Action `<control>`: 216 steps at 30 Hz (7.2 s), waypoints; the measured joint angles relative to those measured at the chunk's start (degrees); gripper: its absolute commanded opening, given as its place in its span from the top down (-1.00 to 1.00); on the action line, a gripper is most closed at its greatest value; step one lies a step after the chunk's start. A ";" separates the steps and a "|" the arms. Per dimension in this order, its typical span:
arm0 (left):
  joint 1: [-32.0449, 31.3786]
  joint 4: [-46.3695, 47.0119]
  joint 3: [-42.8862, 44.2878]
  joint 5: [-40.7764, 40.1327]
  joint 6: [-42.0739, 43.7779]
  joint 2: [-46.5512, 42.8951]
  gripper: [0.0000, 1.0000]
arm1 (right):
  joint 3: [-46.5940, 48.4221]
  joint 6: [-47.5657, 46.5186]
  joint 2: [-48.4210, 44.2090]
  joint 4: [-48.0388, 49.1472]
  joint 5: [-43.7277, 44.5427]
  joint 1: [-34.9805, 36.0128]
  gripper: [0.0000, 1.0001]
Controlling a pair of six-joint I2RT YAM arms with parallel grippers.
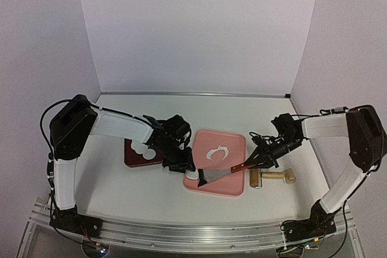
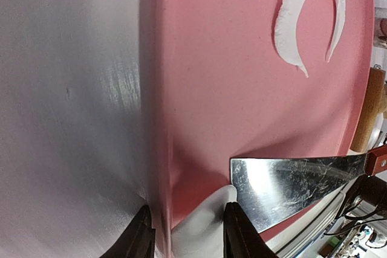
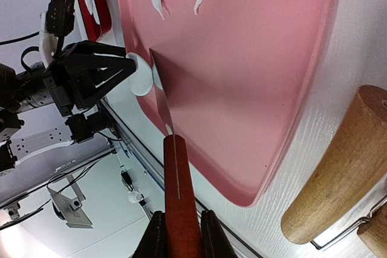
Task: Roll out the dumpling wrappers from the dough
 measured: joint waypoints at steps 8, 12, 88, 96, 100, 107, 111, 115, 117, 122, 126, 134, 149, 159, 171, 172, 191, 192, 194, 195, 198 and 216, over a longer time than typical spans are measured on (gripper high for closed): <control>-0.09 -2.34 0.51 -1.21 0.29 0.02 0.35 | 1.59 2.15 1.18 -0.16 0.48 0.58 1.00; -0.09 -2.67 0.57 -1.88 0.31 -0.15 0.26 | 2.70 2.66 1.90 -0.49 0.59 0.71 1.00; 1.22 15.24 -10.75 10.71 -3.81 -6.58 -0.44 | 2.87 1.95 8.87 4.47 -4.83 -0.23 1.00; 1.13 14.74 -10.15 11.88 -1.99 -6.49 -0.44 | 2.87 1.95 8.96 4.24 -5.12 -0.48 1.00; 0.63 14.32 -6.47 14.01 -0.89 -4.62 -0.44 | 2.87 1.98 8.98 3.96 -5.35 -0.64 1.00; -1.96 14.85 -0.29 15.68 0.35 -2.89 -0.46 | 2.87 2.03 8.98 3.98 -5.38 -0.64 1.00; -2.01 13.43 -0.04 14.72 0.35 -2.89 -0.48 | 2.87 2.06 8.98 3.98 -5.38 -0.64 1.00; -1.86 12.69 -0.04 14.38 0.37 -2.92 -0.48 | 2.87 2.06 8.98 3.98 -5.38 -0.64 1.00; -1.86 11.89 -0.04 13.32 0.32 -3.04 -0.48 | 2.87 2.06 8.98 3.99 -5.38 -0.64 1.00; -1.86 10.27 -0.74 10.10 0.00 -5.02 -0.50 | 2.87 2.08 8.96 4.02 -5.38 -0.64 1.00; -1.86 9.37 -1.07 7.61 -0.97 -6.99 -0.50 | 2.63 2.44 8.96 4.21 -5.38 -1.08 1.00; -1.86 6.83 -0.98 2.68 -2.84 -7.30 -0.47 | -0.34 4.13 6.84 5.21 -5.40 -4.21 1.00; -0.44 -2.78 9.43 -5.66 -2.01 0.90 -0.38 | -7.01 6.69 -0.05 3.94 -3.87 -10.72 1.00; 1.11 -2.83 9.42 -6.30 -1.17 0.97 -0.19 | -8.71 6.70 -6.22 -1.28 -1.32 -12.78 1.00; 1.66 -2.88 11.81 -6.74 1.15 6.21 -0.12 | -10.03 6.83 -14.71 -7.00 3.71 -19.02 1.00; 1.68 -2.93 11.81 -6.77 1.35 6.29 -0.12 | -10.13 6.87 -15.40 -7.16 4.21 -19.41 1.00; 2.40 -2.83 12.79 -5.31 3.70 7.50 -0.05 | -12.42 8.85 -17.59 2.43 7.04 -23.31 1.00; 2.40 -2.83 12.79 -5.27 3.81 7.50 -0.05 | -12.96 9.09 -17.58 3.95 7.01 -23.56 1.00; 2.40 -2.81 12.79 -5.14 4.17 7.50 -0.04 | -13.92 9.59 -17.62 6.85 6.89 -23.94 1.00; 2.40 -2.81 12.79 -5.06 4.43 7.50 -0.04 | -14.45 9.93 -17.65 8.46 6.79 -24.06 1.00; 2.51 -2.81 12.79 -4.48 4.92 7.50 -0.04 | -15.85 10.94 -17.92 12.30 6.33 -24.36 1.00; 2.51 -2.79 12.79 -4.31 5.03 7.50 -0.03 | -18.01 13.37 -13.97 27.81 4.32 -24.99 1.00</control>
